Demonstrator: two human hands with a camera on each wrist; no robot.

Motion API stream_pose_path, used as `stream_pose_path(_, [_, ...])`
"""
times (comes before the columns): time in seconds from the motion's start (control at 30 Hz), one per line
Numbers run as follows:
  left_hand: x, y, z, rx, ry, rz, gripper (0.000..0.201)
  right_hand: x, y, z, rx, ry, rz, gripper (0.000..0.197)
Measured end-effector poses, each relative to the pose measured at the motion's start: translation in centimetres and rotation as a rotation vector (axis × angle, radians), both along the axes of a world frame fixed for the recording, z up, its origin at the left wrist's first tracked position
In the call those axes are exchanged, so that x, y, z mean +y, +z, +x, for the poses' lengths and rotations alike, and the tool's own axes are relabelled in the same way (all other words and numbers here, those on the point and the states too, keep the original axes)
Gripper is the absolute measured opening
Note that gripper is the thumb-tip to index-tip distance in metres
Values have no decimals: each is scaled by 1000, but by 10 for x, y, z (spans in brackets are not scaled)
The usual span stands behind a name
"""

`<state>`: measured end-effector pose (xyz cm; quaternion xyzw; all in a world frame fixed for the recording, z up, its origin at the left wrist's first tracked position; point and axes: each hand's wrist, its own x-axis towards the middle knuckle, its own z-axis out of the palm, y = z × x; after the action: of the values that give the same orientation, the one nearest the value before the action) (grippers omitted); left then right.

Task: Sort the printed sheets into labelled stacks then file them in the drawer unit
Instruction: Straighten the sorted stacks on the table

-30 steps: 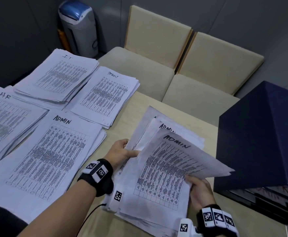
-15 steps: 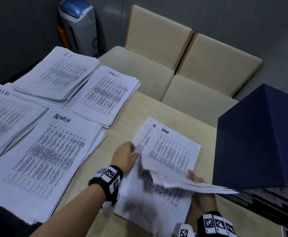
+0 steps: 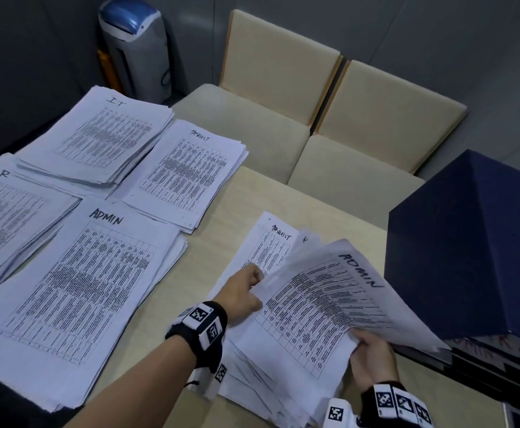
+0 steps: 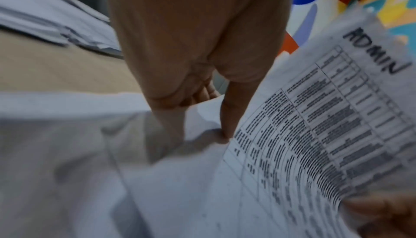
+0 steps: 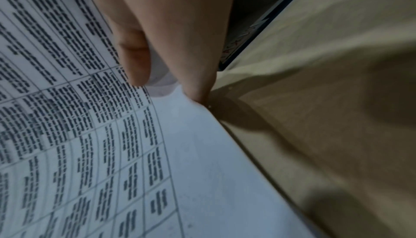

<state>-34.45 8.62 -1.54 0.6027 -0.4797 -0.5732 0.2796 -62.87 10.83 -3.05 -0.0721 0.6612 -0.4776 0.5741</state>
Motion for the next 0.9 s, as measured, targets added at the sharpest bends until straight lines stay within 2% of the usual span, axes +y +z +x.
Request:
stream_pose_path(0.13, [-2, 19, 3, 174, 53, 10, 58, -7, 11, 4, -13, 36, -79, 32])
stream_pose_path(0.17, [-4, 29, 4, 206, 58, -2, 54, -10, 21, 8, -21, 70, -94, 42])
stream_pose_path(0.23, [-9, 55, 6, 231, 67, -59, 29, -22, 46, 17, -40, 165, -157, 57])
stream_pose_path(0.3, [-16, 80, 10, 209, 92, -153, 21, -38, 76, 23, 7, 238, -266, 45])
stream_pose_path(0.33, [-21, 89, 12, 209, 113, -195, 21, -47, 91, 27, 53, 270, -345, 46])
stream_pose_path(0.4, [-30, 102, 17, 260, 164, -233, 34, -61, 126, 38, 173, 310, -481, 76])
stream_pose_path(0.43, [-32, 109, 19, 281, 180, -241, 43, -64, 139, 45, 190, 332, -549, 83])
stream_pose_path(0.5, [-35, 119, 22, 323, 214, -287, 57, -64, 156, 58, 199, 361, -659, 71])
stream_pose_path(0.57, [-34, 126, 24, 345, 263, -345, 61, -61, 163, 66, 210, 348, -698, 46])
stream_pose_path(0.63, [-28, 124, 27, 299, 294, -352, 62, -53, 161, 74, 267, 419, -705, 14])
stream_pose_path(0.67, [-25, 118, 29, 269, 296, -321, 63, -48, 156, 79, 309, 462, -665, 10])
stream_pose_path(0.73, [-18, 105, 34, 205, 254, -183, 63, -40, 135, 85, 359, 548, -553, 7])
stream_pose_path(0.77, [-15, 98, 36, 177, 219, -124, 56, -40, 124, 88, 371, 567, -503, 4])
stream_pose_path(0.83, [-11, 93, 39, 91, 193, -115, 36, -41, 114, 94, 442, 569, -462, 38])
stream_pose_path(0.87, [-9, 93, 42, 50, 199, -140, 28, -43, 114, 96, 458, 553, -459, 43])
stream_pose_path(0.9, [-7, 92, 47, 37, 227, -162, 24, -46, 114, 100, 449, 517, -466, 37])
